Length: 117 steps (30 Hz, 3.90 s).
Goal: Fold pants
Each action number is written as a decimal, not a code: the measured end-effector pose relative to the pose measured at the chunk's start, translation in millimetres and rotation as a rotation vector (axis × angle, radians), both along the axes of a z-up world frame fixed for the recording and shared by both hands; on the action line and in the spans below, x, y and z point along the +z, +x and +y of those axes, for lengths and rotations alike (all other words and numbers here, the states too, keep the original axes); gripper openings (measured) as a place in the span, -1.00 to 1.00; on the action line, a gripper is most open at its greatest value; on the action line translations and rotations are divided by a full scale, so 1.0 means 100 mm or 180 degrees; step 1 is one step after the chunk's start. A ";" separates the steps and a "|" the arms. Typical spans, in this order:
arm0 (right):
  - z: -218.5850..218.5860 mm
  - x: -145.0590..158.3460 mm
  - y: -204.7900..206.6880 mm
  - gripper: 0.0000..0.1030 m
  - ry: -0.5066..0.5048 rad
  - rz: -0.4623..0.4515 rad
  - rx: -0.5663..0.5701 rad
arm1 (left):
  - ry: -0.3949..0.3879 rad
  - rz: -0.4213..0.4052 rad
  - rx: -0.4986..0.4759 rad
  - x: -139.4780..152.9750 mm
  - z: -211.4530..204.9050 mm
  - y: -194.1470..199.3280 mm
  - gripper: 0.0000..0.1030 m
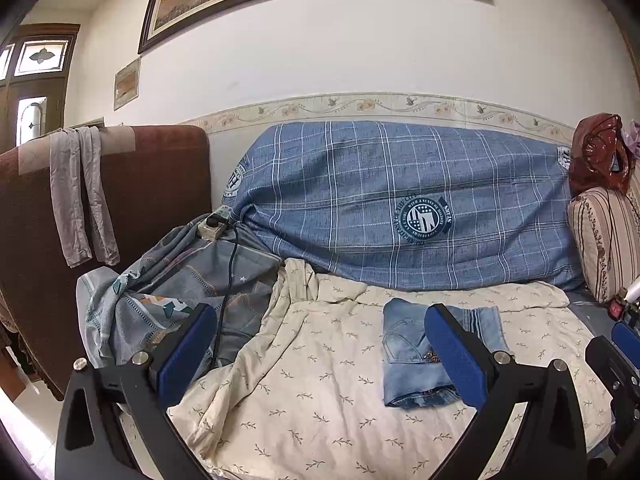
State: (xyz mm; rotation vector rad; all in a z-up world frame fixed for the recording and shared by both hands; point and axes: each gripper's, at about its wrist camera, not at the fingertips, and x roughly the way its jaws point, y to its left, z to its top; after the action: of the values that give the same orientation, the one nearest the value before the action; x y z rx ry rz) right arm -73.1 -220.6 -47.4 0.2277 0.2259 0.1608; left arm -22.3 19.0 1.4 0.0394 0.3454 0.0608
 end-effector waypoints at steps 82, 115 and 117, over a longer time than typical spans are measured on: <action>0.52 0.15 -0.04 0.45 -0.0326 0.0121 0.0080 | -0.0189 0.0128 0.0080 0.02 0.59 -0.17 1.00; 0.47 0.01 0.01 0.45 -0.0335 0.0277 -0.0046 | -0.0178 0.0424 -0.0175 -0.21 0.51 -0.11 1.00; 0.41 -0.04 0.05 0.45 -0.0344 0.0336 -0.0090 | -0.0185 0.0574 -0.0199 -0.31 0.48 -0.03 1.00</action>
State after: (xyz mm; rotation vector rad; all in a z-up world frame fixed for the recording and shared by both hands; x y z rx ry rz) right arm -67.8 -179.5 -51.8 0.1319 0.3353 0.1082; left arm -24.8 67.5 -29.3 -0.0021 0.5256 -0.0150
